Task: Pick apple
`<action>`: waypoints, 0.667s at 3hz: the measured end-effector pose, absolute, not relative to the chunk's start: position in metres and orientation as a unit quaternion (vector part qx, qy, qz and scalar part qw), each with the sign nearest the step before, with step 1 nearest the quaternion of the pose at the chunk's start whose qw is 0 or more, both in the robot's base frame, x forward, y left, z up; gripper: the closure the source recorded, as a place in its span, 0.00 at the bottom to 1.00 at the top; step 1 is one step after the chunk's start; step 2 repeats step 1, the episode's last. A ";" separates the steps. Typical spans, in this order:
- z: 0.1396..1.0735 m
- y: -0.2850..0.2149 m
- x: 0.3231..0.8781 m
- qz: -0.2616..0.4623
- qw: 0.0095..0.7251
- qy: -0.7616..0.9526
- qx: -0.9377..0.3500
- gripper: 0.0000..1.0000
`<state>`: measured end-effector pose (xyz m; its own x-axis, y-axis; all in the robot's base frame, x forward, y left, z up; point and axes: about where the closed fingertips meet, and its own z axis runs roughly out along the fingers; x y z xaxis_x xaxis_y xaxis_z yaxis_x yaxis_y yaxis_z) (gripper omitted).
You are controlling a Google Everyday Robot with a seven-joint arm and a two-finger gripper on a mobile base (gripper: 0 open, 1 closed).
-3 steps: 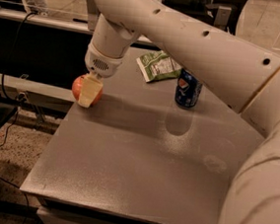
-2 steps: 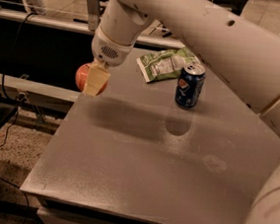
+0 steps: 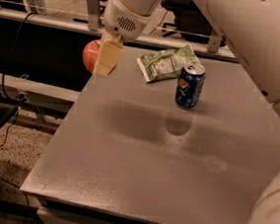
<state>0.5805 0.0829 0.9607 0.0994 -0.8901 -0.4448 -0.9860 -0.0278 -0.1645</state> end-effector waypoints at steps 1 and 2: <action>0.962 0.083 0.580 0.110 0.220 0.661 -0.709 1.00; 0.962 0.083 0.580 0.110 0.220 0.661 -0.709 1.00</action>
Offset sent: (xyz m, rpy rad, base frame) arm 0.0000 0.0000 0.0000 0.0000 0.0000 0.0000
